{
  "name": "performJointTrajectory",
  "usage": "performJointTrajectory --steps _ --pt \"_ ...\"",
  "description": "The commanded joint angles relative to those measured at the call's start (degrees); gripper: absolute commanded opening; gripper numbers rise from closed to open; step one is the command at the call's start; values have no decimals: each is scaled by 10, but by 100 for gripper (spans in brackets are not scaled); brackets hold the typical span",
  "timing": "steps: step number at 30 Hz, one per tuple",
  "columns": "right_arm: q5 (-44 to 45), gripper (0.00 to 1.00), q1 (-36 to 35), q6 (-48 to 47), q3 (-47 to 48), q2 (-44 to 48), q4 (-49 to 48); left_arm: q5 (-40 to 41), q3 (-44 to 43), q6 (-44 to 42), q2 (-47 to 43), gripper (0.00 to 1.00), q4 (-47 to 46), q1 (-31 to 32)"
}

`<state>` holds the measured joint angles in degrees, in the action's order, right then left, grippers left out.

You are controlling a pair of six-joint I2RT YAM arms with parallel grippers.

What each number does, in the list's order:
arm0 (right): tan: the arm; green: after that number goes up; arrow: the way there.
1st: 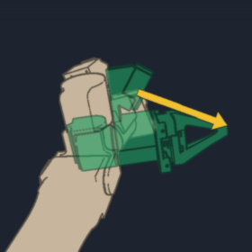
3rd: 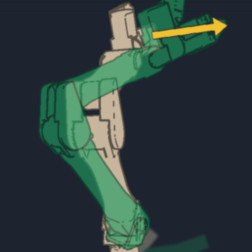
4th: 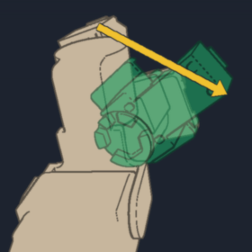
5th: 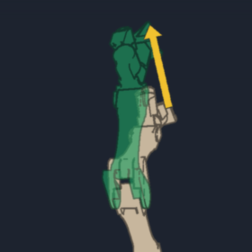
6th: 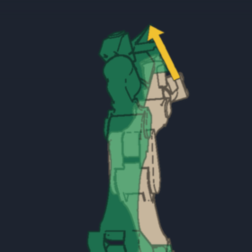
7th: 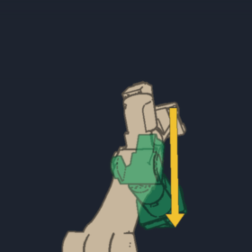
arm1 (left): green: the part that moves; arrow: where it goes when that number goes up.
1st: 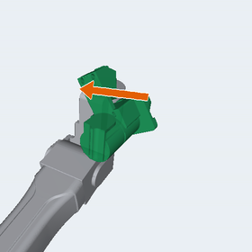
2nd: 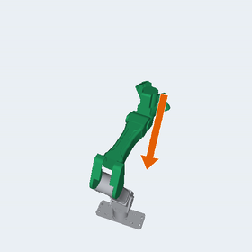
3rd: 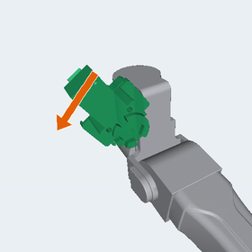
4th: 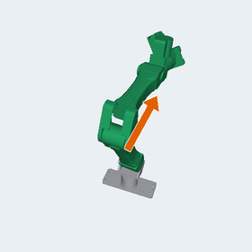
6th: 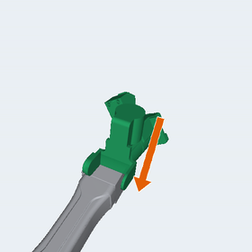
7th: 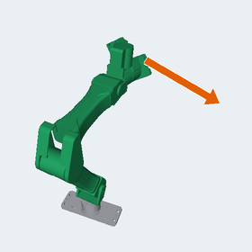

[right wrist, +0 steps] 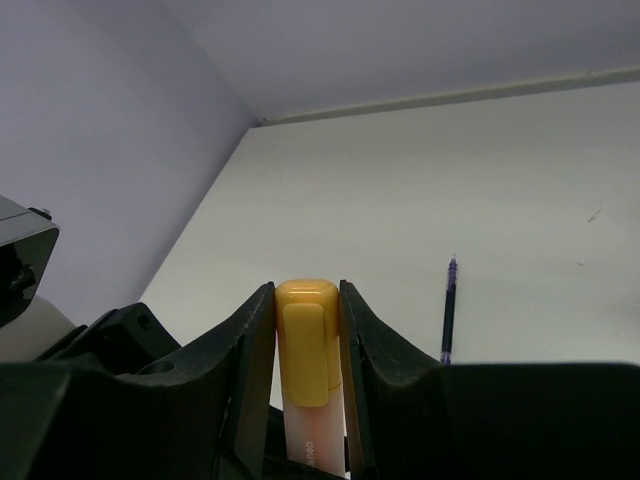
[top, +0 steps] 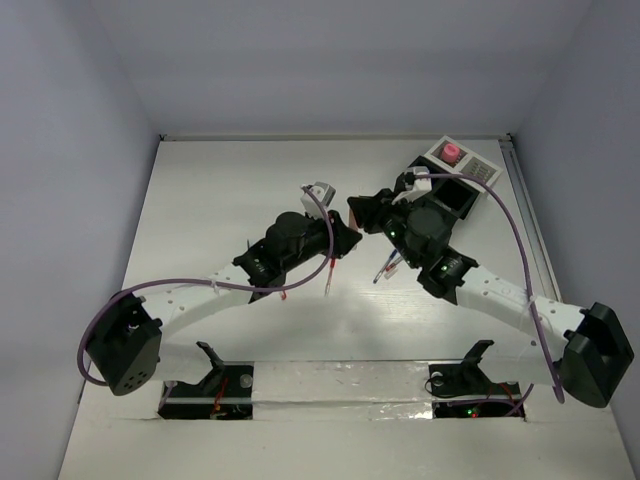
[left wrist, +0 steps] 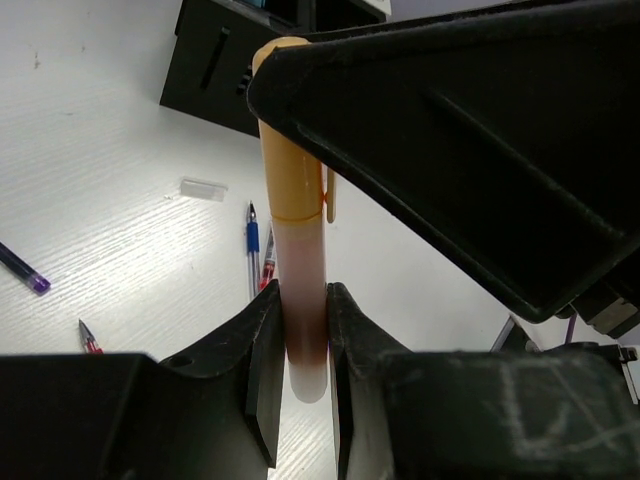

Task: Sort the stationery into containers
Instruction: Close the pen cap on the pen.

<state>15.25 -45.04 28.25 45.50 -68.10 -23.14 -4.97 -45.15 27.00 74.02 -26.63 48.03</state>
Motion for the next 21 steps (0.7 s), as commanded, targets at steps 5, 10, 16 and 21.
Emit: performJointTrajectory --steps 5,10,16,21 --pt "-64 0 -23 -13 -30 5 131 2 -72 -17 -17 0 -115 -4" --pt "-134 0 -23 -10 -26 -7 167 23 -83 -41 -25 0 -90 -4" --pt "-195 0 -23 18 -51 -12 151 44 -101 -70 -36 0 -69 -4" --pt "-213 0 -35 45 -99 -6 129 64 -135 -97 -43 0 -53 -4"
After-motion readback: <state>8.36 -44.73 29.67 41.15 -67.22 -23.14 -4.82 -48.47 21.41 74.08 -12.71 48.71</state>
